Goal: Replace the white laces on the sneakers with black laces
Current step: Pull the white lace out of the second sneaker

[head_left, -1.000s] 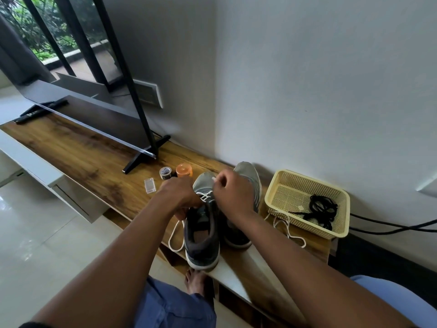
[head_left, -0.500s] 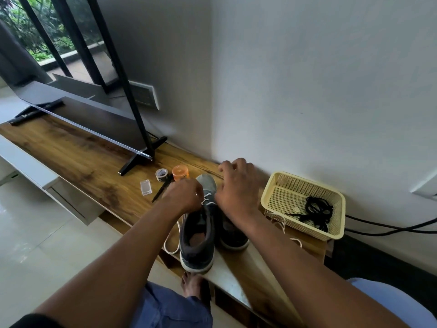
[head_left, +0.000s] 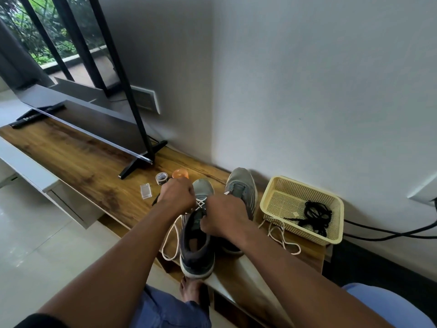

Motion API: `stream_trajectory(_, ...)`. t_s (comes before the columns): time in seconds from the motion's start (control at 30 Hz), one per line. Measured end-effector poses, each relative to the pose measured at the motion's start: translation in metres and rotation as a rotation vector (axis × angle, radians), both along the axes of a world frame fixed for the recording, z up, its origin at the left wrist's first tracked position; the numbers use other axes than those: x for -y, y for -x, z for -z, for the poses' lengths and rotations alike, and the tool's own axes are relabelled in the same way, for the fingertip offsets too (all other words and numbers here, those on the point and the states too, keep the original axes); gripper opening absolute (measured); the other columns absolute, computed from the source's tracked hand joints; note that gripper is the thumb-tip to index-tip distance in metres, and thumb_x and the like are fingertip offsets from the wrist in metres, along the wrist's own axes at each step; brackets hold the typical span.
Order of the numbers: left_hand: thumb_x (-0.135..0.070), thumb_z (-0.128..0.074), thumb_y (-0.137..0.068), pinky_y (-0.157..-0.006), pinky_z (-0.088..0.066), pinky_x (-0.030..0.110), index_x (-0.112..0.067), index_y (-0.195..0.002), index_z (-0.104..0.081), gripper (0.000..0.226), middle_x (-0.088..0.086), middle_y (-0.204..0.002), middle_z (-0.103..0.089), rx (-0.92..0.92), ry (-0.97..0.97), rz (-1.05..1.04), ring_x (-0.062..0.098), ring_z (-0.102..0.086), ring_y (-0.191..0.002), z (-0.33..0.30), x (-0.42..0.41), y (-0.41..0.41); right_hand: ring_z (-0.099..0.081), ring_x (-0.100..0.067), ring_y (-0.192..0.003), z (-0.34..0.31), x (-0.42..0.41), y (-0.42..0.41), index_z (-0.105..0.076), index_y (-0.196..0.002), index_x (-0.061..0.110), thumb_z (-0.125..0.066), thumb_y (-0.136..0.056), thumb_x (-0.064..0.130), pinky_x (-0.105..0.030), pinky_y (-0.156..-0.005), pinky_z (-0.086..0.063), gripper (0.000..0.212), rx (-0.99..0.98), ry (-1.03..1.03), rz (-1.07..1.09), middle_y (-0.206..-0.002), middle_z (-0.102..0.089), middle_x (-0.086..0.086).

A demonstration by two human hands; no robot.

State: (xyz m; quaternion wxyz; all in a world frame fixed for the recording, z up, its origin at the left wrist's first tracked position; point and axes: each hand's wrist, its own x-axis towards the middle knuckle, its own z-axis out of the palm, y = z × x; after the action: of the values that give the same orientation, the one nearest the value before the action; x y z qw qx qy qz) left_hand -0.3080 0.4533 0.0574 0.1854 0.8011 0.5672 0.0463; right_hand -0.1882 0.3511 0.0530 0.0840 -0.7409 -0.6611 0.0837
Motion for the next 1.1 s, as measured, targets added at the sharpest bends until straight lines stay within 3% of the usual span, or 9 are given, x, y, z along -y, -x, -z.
stream_trajectory(0.13, -0.009, -0.067, -0.077, -0.069, -0.065, 0.041, -0.008, -0.087, -0.066, 0.01, 0.012, -0.083, -0.068, 0.009, 0.023, -0.119, 0.029, -0.07, -0.08, -0.002, -0.004, 0.01, -0.047, -0.021, -0.061, -0.006, -0.001, -0.004, -0.051, -0.072, 0.023, -0.071, -0.076, 0.035, -0.027, -0.051, -0.028, 0.024, -0.041, 0.042, 0.018, -0.07, -0.049, 0.006)
stream_trajectory(0.33, -0.027, -0.073, -0.082, -0.088, -0.06, 0.035, -0.038, -0.088, -0.076, 0.013, -0.013, -0.103, -0.072, -0.009, 0.072, 0.129, 0.014, -0.069, -0.099, -0.013, -0.001, 0.001, -0.069, -0.031, -0.085, -0.002, 0.004, 0.001, -0.063, -0.086, 0.02, -0.065, -0.088, 0.034, -0.033, -0.062, -0.038, 0.015, -0.006, -0.037, 0.038, -0.087, -0.068, -0.004)
stream_trajectory(0.43, -0.033, -0.077, -0.084, -0.087, -0.061, 0.04, -0.034, -0.096, -0.077, 0.012, -0.003, -0.11, -0.07, -0.164, 0.045, 0.171, 0.022, -0.07, -0.102, -0.01, 0.003, -0.004, -0.07, -0.031, -0.084, 0.003, 0.005, 0.002, -0.069, -0.09, 0.017, -0.066, -0.089, 0.032, -0.033, -0.061, -0.039, 0.015, -0.006, -0.093, 0.046, -0.087, -0.07, -0.004)
stream_trajectory(0.5, -0.027, -0.077, -0.085, -0.082, -0.061, 0.038, -0.029, -0.083, -0.072, 0.005, 0.002, -0.105, -0.073, -0.176, 0.007, 0.161, 0.024, -0.071, -0.098, -0.01, 0.003, -0.003, -0.071, -0.033, -0.083, 0.005, 0.005, 0.002, -0.07, -0.091, 0.017, -0.067, -0.087, 0.03, -0.034, -0.061, -0.039, 0.015, 0.011, -0.12, 0.05, -0.087, -0.07, -0.005)
stream_trajectory(0.6, -0.023, -0.08, -0.083, -0.07, -0.054, 0.031, -0.032, -0.065, -0.063, 0.027, 0.0, -0.092, -0.072, -0.206, 0.02, 0.155, 0.021, -0.071, -0.092, -0.009, -0.001, 0.0, -0.07, -0.034, -0.08, 0.006, 0.005, 0.004, -0.07, -0.086, 0.017, -0.069, -0.082, 0.029, -0.033, -0.06, -0.038, 0.013, 0.012, -0.129, 0.063, -0.082, -0.067, -0.003)
stream_trajectory(0.7, -0.02, -0.073, -0.087, -0.076, -0.055, 0.033, -0.023, -0.087, -0.073, 0.003, 0.006, -0.102, -0.073, -0.216, -0.001, 0.097, 0.025, -0.07, -0.099, -0.012, -0.001, 0.004, -0.07, -0.033, -0.078, 0.004, 0.005, 0.004, -0.069, -0.085, 0.017, -0.069, -0.081, 0.031, -0.033, -0.059, -0.038, 0.014, 0.014, -0.122, 0.072, -0.081, -0.066, -0.003)
stream_trajectory(0.87, -0.039, -0.061, -0.083, -0.083, -0.056, 0.037, -0.017, -0.109, -0.073, 0.036, 0.008, -0.106, -0.071, -0.13, -0.074, -0.117, 0.029, -0.067, -0.098, -0.019, -0.012, 0.025, -0.068, -0.031, -0.08, 0.002, 0.006, 0.002, -0.069, -0.087, 0.017, -0.066, -0.085, 0.031, -0.034, -0.061, -0.04, 0.014, 0.021, -0.071, 0.059, -0.085, -0.067, -0.005)
stream_trajectory(1.0, -0.024, -0.065, -0.087, -0.094, -0.055, 0.035, -0.031, -0.114, -0.076, 0.03, 0.001, -0.125, -0.07, -0.058, 0.016, 0.051, 0.024, -0.065, -0.113, -0.02, -0.009, 0.015, -0.068, -0.03, -0.077, 0.003, 0.006, 0.003, -0.069, -0.087, 0.015, -0.066, -0.087, 0.028, -0.033, -0.06, -0.043, 0.013, 0.025, -0.079, 0.054, -0.073, -0.055, -0.001)
stream_trajectory(1.1, -0.025, -0.077, -0.085, -0.09, -0.056, 0.029, -0.032, -0.114, -0.079, 0.03, -0.008, -0.118, -0.075, -0.092, 0.097, 0.236, 0.014, -0.068, -0.108, -0.016, -0.004, 0.004, -0.068, -0.03, -0.076, 0.004, 0.007, 0.002, -0.063, -0.08, 0.018, -0.065, -0.087, 0.027, -0.033, -0.059, -0.044, 0.012, 0.022, -0.1, 0.051, -0.071, -0.053, 0.0)
